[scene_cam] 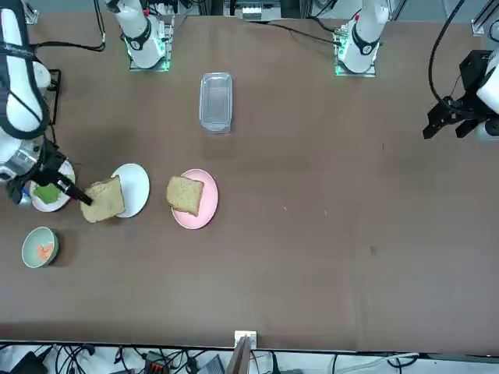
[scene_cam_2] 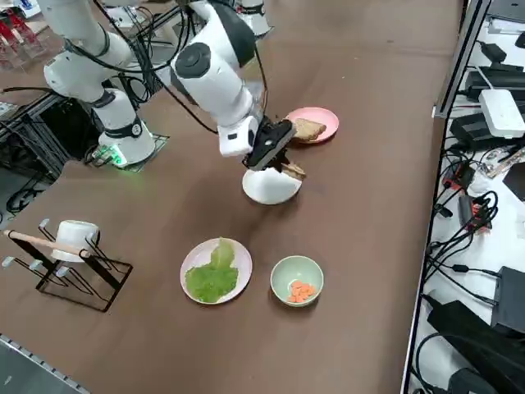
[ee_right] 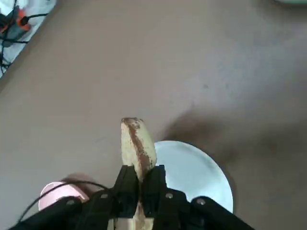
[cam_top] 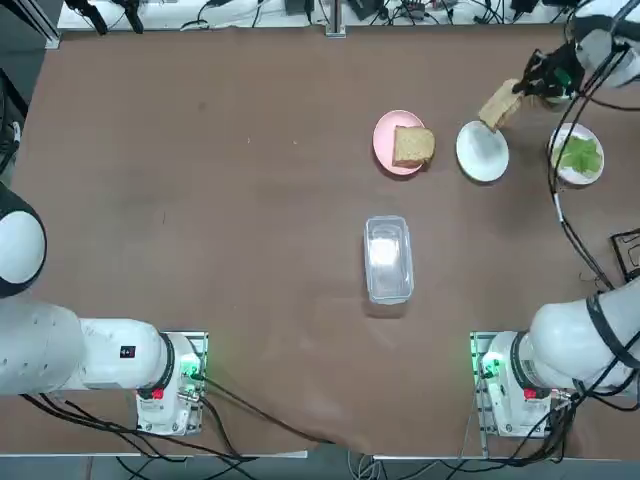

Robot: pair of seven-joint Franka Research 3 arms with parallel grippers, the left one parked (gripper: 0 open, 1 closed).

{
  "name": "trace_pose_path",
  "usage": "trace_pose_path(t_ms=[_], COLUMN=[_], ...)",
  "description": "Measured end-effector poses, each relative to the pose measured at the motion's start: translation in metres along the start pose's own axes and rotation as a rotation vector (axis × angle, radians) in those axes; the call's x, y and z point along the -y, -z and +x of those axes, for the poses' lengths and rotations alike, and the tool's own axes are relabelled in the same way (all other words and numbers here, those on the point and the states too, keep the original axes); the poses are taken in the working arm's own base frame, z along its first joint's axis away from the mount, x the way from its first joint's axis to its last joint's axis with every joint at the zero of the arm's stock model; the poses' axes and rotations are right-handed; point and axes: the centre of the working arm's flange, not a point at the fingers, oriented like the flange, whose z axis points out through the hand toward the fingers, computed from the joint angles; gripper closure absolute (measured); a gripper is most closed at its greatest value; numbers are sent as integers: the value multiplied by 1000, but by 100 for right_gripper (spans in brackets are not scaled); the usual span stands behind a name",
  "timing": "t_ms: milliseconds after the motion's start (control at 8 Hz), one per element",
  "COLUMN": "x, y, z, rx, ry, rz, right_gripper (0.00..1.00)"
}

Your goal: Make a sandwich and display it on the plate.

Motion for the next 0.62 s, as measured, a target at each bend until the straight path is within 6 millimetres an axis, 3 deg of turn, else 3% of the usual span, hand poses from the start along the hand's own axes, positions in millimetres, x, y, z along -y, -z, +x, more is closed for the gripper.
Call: trace_pose_path(t_ms=[625], x=[-22], y=[-15], z=[-26], rx=[30], ry=[-156], rz=[72], right_gripper=[92])
